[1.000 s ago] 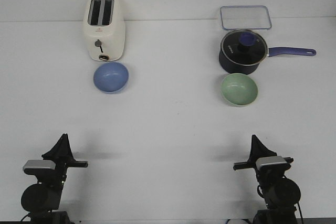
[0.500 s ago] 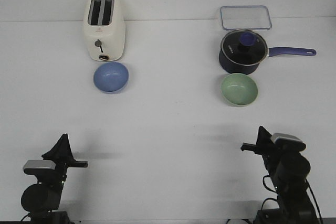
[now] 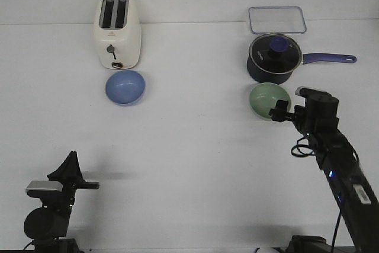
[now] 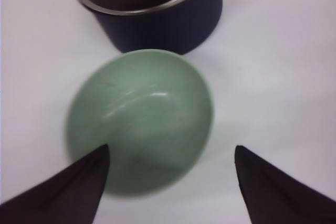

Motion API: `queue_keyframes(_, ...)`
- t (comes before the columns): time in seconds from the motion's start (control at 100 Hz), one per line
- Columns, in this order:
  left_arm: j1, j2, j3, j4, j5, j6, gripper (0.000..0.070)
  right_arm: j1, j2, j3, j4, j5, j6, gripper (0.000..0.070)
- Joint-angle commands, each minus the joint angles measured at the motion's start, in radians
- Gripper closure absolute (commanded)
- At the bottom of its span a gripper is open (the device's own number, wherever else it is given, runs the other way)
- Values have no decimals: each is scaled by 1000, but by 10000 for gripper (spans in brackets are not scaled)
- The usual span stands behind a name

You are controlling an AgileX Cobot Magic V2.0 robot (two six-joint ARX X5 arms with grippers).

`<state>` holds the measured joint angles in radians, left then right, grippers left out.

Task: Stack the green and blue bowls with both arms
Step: 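Reach the right gripper forward to the pale green bowl's rim and grasp it, then carry the green bowl with the right gripper toward the table center, nearer the robot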

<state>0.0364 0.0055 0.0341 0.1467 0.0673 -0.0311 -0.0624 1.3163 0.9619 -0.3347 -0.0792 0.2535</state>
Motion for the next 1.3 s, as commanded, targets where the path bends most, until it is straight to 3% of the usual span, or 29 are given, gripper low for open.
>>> queue_keyframes(0.0, 2, -2, -20, 12, 3, 15, 685, -7, 95, 53, -12, -2, -44, 200)
queue_keyframes(0.24, 2, -2, -20, 12, 3, 15, 685, -32, 331, 176, -26, 0, -50, 228)
queue_keyframes(0.29, 2, -2, -20, 12, 3, 15, 685, -37, 356, 185, -27, 0, -50, 329)
queue_keyframes(0.41, 2, -2, -20, 11, 3, 15, 685, -44, 375, 195, -34, 0, -48, 700)
queue_keyframes(0.56, 2, -2, -20, 12, 3, 15, 685, -56, 339, 197, -39, -15, -49, 700)
queue_keyframes(0.77, 2, -2, -20, 12, 3, 15, 685, -67, 176, 197, -64, -181, -40, 700)
queue_keyframes(0.9, 2, -2, -20, 12, 3, 15, 685, -40, 49, 196, -152, -213, -50, 700)
queue_keyframes(1.12, 2, -2, -20, 12, 3, 15, 685, 145, -137, 80, -205, -211, -58, 700)
queue_keyframes(1.29, 2, -2, -20, 12, 3, 15, 685, 379, -199, -59, -179, -167, 24, 700)
